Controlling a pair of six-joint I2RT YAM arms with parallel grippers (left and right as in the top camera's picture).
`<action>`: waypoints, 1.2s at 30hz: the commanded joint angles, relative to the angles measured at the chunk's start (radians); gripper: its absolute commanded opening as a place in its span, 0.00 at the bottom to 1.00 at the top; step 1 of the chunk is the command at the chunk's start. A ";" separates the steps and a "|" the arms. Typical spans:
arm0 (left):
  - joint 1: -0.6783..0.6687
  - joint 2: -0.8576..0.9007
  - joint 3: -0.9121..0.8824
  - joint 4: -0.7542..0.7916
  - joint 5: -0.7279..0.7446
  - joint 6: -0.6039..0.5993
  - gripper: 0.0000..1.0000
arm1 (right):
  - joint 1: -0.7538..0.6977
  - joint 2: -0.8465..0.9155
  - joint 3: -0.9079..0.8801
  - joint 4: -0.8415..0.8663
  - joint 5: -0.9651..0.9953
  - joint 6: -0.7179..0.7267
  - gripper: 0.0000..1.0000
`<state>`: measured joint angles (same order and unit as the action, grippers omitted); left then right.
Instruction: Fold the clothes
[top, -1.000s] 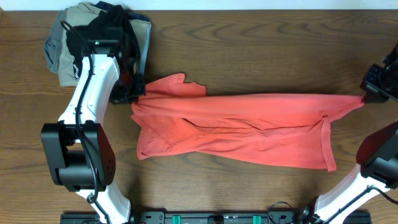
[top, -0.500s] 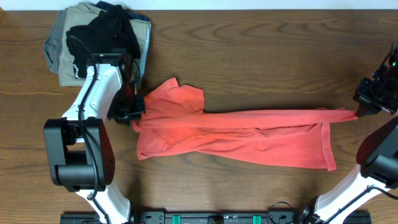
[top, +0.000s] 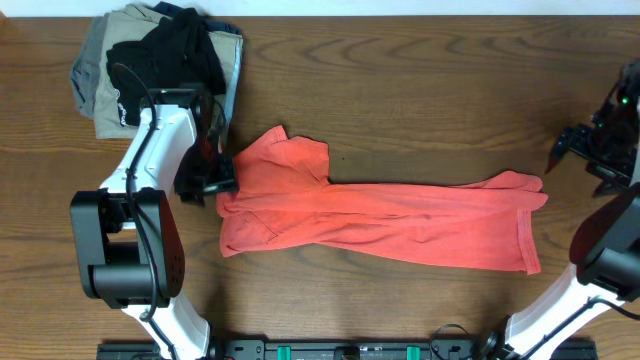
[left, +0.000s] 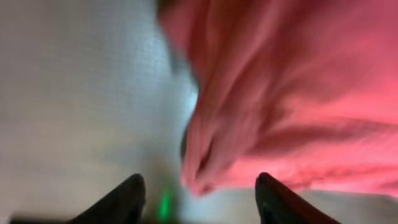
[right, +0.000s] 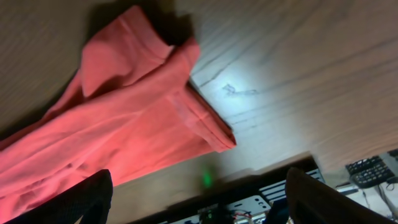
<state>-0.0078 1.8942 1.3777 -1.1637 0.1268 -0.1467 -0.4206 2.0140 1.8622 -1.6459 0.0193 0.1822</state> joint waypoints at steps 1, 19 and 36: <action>0.001 -0.024 0.000 0.091 0.005 0.022 0.62 | 0.048 0.000 -0.006 0.010 -0.008 0.003 0.87; 0.000 0.022 0.000 0.304 0.127 0.154 0.62 | 0.166 0.000 -0.006 0.061 -0.008 0.004 0.89; -0.002 0.093 0.000 0.362 0.124 0.195 0.42 | 0.167 0.000 -0.008 0.065 -0.008 0.004 0.85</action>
<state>-0.0086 1.9827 1.3766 -0.8024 0.2409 0.0345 -0.2623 2.0140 1.8614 -1.5837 0.0147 0.1822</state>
